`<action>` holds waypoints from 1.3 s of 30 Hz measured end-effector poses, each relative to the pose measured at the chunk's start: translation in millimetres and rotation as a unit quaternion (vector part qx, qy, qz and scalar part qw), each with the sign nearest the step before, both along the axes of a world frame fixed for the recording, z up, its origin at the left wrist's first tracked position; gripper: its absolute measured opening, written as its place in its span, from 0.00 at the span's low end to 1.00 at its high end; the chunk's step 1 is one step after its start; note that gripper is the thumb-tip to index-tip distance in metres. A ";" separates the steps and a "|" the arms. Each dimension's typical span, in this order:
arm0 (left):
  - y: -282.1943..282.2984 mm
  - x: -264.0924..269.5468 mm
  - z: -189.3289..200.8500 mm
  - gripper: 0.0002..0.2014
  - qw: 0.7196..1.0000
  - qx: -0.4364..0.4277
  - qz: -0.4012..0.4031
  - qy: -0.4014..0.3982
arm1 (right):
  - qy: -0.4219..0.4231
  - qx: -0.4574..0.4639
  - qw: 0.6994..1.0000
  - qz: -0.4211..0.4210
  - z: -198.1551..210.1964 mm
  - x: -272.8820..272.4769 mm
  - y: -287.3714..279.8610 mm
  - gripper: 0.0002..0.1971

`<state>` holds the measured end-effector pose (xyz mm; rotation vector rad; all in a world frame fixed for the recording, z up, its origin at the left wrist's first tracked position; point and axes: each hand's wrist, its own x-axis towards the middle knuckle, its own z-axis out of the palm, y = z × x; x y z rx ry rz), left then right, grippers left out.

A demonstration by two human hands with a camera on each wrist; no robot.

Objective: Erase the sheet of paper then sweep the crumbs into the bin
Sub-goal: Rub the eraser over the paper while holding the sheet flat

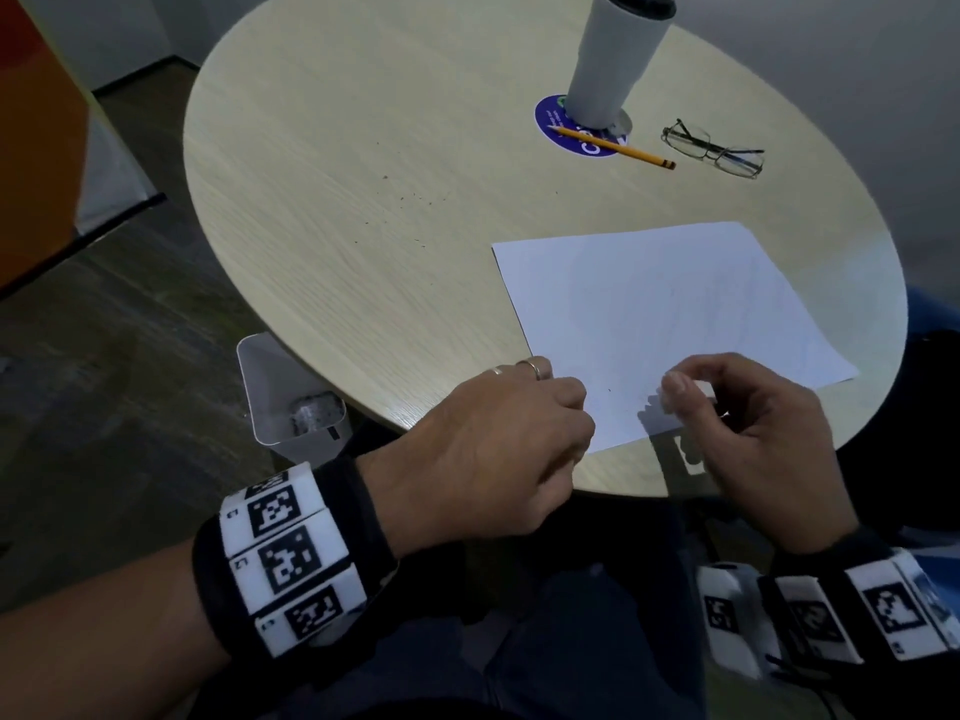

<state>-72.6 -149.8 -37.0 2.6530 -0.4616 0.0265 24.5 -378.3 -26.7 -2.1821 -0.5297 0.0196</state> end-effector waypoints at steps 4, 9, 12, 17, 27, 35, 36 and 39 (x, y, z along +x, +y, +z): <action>5.7 -1.1 -4.7 0.09 0.999 0.028 -0.038 -0.018 | 0.082 -0.006 0.995 0.051 -3.1 -2.1 -9.8 0.15; 0.1 -3.5 -4.2 0.17 0.997 0.069 -0.029 -0.035 | -0.079 -0.053 0.995 -0.002 -22.1 11.0 -3.2 0.10; -18.5 -6.9 -8.9 0.36 0.997 0.075 -0.008 -0.033 | -0.105 -0.063 0.992 -0.005 -37.1 24.0 2.0 0.15; -54.2 5.3 -16.7 0.50 0.996 0.085 -0.027 0.013 | -0.121 -0.126 0.985 0.006 -46.6 23.9 -4.5 0.19; -14.1 29.6 -10.5 0.53 0.958 0.210 0.143 0.131 | -0.087 -0.088 0.989 -0.078 -36.9 20.0 -12.8 0.13; -50.2 25.8 -11.6 0.45 0.978 0.185 -0.047 0.080 | -0.096 -0.062 0.990 -0.078 -41.2 21.9 -12.8 0.20; -50.7 26.0 -13.0 0.44 0.978 0.188 -0.050 0.079 | -0.100 -0.063 0.990 -0.075 -41.9 22.3 -13.1 0.20; -35.2 30.8 -9.2 0.46 0.971 0.207 0.013 0.121 | -0.097 -0.058 0.990 -0.080 -44.4 23.3 -13.2 0.21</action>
